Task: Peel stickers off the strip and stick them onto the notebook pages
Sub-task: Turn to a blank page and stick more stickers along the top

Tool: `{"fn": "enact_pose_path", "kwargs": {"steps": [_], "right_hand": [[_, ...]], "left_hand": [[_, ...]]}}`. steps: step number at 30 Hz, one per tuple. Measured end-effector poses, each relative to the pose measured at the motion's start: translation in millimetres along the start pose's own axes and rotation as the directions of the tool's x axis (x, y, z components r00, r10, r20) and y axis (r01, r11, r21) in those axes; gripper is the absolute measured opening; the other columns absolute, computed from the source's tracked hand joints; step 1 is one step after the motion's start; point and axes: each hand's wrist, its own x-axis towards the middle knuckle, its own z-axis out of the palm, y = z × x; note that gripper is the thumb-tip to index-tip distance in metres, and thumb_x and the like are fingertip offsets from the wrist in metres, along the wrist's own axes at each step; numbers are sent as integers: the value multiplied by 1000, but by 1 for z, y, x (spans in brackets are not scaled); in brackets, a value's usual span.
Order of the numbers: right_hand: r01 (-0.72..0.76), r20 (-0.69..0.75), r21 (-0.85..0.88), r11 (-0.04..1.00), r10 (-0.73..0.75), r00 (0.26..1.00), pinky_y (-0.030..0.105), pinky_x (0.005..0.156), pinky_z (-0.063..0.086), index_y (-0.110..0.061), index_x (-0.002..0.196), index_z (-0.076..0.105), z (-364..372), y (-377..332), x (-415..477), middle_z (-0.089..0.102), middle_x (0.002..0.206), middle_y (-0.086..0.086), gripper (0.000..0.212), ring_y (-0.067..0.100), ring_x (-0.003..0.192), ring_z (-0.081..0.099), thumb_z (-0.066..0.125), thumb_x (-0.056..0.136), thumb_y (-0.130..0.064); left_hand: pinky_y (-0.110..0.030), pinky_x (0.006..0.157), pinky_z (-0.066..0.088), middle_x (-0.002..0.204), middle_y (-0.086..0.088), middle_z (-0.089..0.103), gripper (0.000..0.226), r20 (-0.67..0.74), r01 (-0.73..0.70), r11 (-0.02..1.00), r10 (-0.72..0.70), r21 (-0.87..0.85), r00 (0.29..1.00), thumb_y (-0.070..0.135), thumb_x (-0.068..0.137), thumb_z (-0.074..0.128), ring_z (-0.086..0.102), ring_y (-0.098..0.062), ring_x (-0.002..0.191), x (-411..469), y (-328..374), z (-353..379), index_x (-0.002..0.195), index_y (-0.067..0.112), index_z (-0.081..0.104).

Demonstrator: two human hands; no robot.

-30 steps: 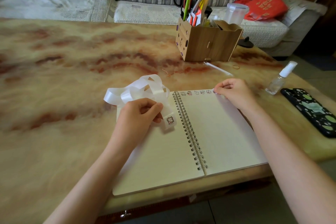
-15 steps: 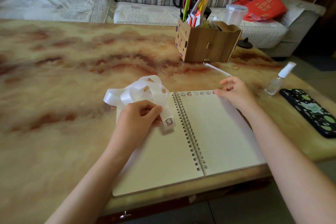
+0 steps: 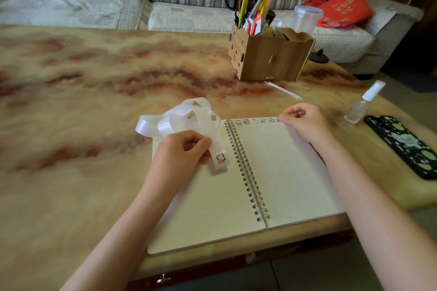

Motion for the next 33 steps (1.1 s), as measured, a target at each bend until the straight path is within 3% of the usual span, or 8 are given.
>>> {"fn": "enact_pose_path", "kwargs": {"steps": [4,8,15,19,23,28,33], "right_hand": [[-3,-19,1,1000,3,1000,15,61,39,-14,82,65,-4,3,0,56,75,-2,10,5,61,47,65,84,-4],[-18,22,38,999,18,1000,11,54,38,-10,89,65,-4,-1,-2,54,71,-5,14,5,59,47,76,79,-11],[-66,23,16,998,66,998,13,54,40,2,103,64,-12,0,0,53,69,1,19,9,52,46,59,85,4],[21,-70,66,998,-17,997,12,54,41,-9,95,66,-14,-17,-4,60,81,2,8,8,52,47,60,89,-8],[124,137,127,984,-141,980,14,49,40,-20,85,66,-10,-49,-20,67,78,-1,13,7,56,54,57,93,-16],[213,414,197,957,-278,867,23,57,46,-15,90,67,11,-78,-52,73,81,4,12,14,68,60,57,95,-20],[182,509,283,942,-308,803,21,61,48,-17,89,62,26,-87,-75,74,84,9,8,13,74,64,69,85,-17]], "left_hand": [[-6,47,36,50,19,63,21,1,-1,1000,1,0,1000,18,91,59,52,7,43,0,0,0,71,18,66],[-7,48,38,53,18,65,20,0,-2,1000,2,-13,1000,18,91,59,55,7,46,0,0,0,73,17,66],[-7,48,38,54,16,66,19,-10,-4,999,3,-36,1000,18,91,59,56,6,47,-1,2,0,73,17,67],[-17,55,40,59,7,67,20,-39,-23,996,20,-87,999,20,92,58,61,-3,59,-1,3,-2,75,15,68],[-12,49,39,57,11,65,21,-81,-85,991,77,-107,994,19,92,56,61,-4,58,-1,6,-5,75,15,66],[-12,48,39,61,10,67,21,-126,-106,987,91,-119,988,20,93,55,61,-2,57,2,8,-9,78,9,66],[-11,47,39,62,11,68,19,-151,-107,985,87,-132,985,19,93,55,62,-2,56,4,8,-14,80,12,67]]}}
